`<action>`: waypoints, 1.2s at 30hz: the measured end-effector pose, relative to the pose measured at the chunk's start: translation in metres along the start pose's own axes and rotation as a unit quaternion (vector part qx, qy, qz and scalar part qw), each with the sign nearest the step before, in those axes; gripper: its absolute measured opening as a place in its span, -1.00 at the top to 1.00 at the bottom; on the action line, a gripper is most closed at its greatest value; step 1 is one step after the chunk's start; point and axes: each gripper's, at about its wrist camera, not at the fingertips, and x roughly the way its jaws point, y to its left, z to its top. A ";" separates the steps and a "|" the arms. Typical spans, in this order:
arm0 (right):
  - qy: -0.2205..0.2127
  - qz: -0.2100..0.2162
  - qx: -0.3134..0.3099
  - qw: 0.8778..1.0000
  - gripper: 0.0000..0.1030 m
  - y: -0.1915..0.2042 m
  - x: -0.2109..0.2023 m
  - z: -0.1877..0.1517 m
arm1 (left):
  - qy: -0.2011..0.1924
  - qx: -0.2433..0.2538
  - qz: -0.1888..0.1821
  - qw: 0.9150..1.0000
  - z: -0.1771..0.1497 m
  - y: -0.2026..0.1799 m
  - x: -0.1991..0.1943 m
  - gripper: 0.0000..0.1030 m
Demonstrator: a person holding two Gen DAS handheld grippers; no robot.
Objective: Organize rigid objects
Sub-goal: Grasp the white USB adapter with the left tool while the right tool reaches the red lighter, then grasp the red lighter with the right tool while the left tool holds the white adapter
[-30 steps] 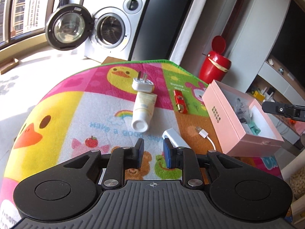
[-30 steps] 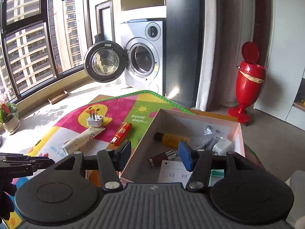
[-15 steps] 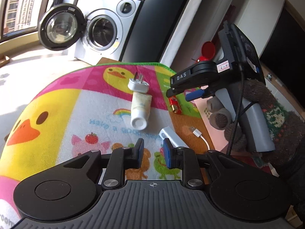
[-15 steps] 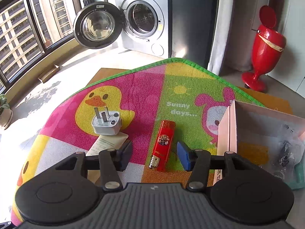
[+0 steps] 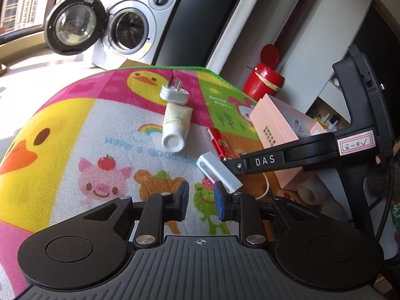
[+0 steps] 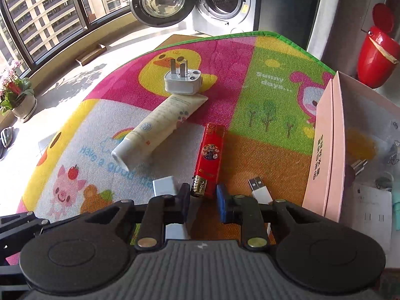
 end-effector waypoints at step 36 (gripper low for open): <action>-0.168 -0.009 0.007 0.986 -0.34 -0.040 -0.073 -0.127 | 0.009 0.083 0.038 0.996 -0.002 -0.048 0.060 0.49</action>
